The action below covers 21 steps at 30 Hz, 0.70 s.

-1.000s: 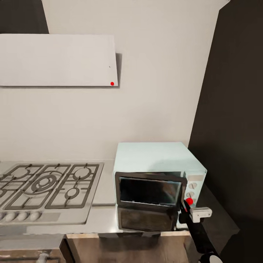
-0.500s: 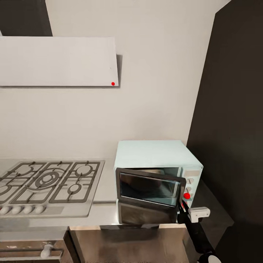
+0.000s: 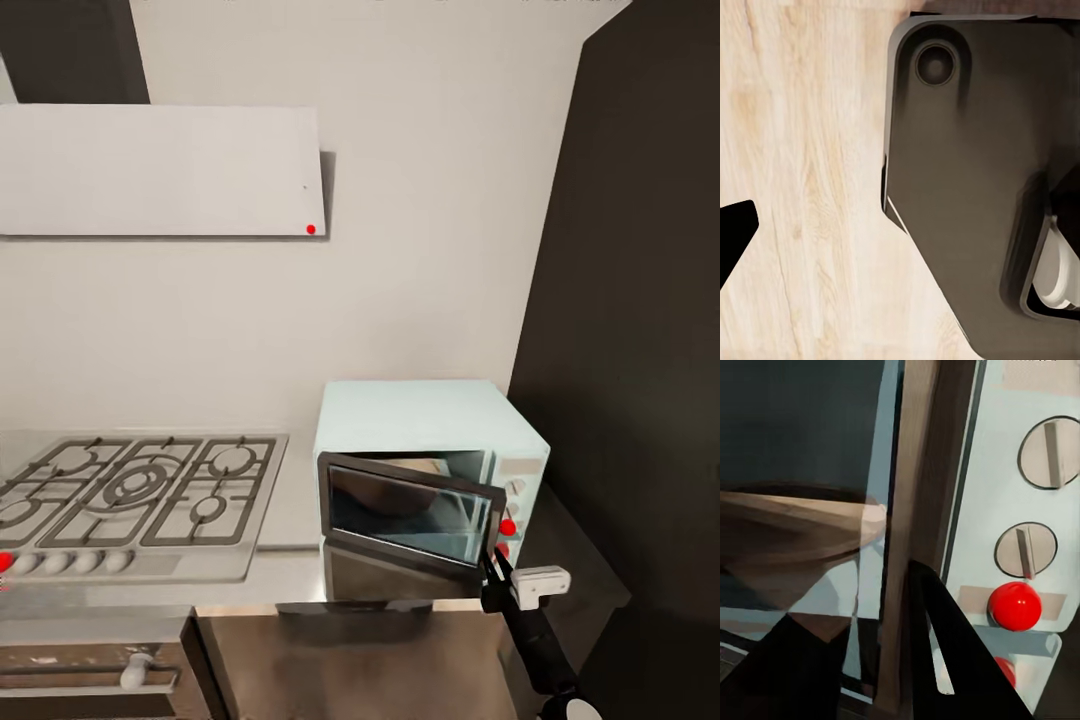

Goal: In the kitchen, take the popcorn bag from the countertop, put it into the microwave, and heat it until the popcorn is cooked so the cooked popcorn ends up inside the bag.

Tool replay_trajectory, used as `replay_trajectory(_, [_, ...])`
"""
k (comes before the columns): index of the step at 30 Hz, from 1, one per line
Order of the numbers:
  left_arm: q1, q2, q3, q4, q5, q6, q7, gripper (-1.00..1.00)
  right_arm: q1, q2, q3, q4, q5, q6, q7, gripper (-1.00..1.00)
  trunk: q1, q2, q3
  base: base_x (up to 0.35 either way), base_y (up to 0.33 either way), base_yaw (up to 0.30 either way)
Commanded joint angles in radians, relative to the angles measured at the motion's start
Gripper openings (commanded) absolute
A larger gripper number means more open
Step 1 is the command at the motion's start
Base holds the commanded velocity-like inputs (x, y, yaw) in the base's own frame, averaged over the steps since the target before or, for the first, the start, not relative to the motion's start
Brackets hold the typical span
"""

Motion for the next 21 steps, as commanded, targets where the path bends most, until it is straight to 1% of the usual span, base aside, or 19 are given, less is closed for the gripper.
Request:
replay_trajectory(1, [0.0, -0.001, 0.005, 0.0, 0.001, -0.001, 0.001, 1.0, 0.0, -0.001, -0.034, 0.007, -0.015, -0.004, 0.0, -1.0, 0.0, -0.001, -0.001, -0.137, 0.0, 0.0])
replay_trajectory(5, [0.0, -0.002, 0.005, 0.0, 0.001, -0.001, 0.0, 1.0, 0.0, -0.001, -0.034, 0.007, -0.015, -0.004, 0.0, -1.0, 0.0, -0.001, -0.001, -0.256, 0.0, 0.0])
replay_trajectory(11, [0.0, -0.002, 0.005, 0.0, 0.001, -0.001, 0.0, 1.0, 0.0, -0.001, -0.033, 0.007, -0.015, -0.004, 0.0, -1.0, 0.0, -0.001, -0.001, -0.059, 0.0, 0.0])
replay_trajectory(15, [0.0, -0.002, 0.005, 0.0, 0.001, -0.001, 0.0, 1.0, 0.0, -0.001, -0.033, 0.007, -0.015, -0.004, 0.0, -1.0, 0.0, -0.001, -0.001, -0.193, 0.0, 0.0])
replay_trajectory(21, [0.0, -0.002, 0.005, 0.0, 0.001, -0.001, 0.001, 1.0, 0.0, -0.001, -0.033, 0.007, -0.015, -0.004, 0.0, -1.0, 0.0, -0.001, -0.001, -0.025, 0.0, 0.0])
